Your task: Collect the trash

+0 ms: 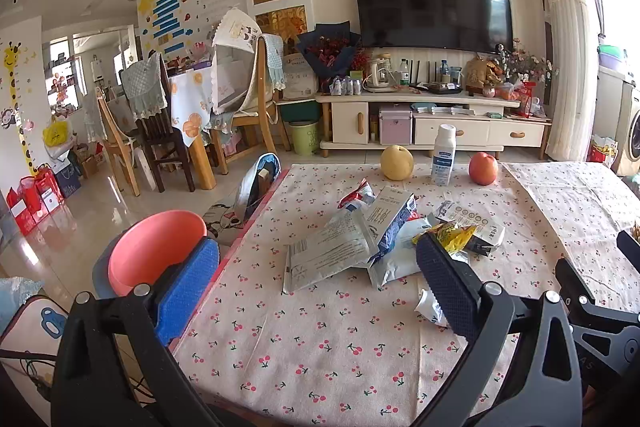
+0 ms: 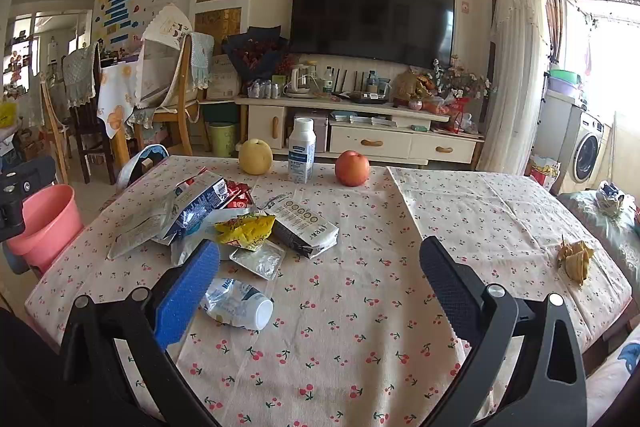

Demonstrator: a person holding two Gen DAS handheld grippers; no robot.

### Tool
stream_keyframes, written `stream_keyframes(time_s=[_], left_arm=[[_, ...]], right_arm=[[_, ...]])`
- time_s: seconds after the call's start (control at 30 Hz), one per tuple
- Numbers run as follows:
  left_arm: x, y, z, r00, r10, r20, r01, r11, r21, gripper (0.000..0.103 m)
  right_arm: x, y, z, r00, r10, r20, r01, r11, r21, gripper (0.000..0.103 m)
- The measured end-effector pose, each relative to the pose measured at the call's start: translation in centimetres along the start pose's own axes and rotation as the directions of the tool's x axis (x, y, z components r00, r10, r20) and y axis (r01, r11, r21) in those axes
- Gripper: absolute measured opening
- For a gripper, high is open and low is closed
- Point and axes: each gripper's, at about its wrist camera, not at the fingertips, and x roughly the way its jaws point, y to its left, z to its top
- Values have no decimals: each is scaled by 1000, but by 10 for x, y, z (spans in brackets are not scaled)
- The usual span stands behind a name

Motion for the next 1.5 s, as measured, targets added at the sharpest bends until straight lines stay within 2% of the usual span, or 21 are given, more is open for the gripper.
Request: stream_keyframes(time_s=[1.27, 1.5], left_arm=[[3, 1, -4, 1000, -4, -13, 4, 1000, -4, 100], [11, -1, -11, 1000, -19, -21, 19, 1000, -7, 100]], right_arm=[[5, 0, -2, 1000, 0, -14, 0, 1000, -10, 99], [11, -6, -5, 999, 13, -44, -12, 1000, 5, 99]])
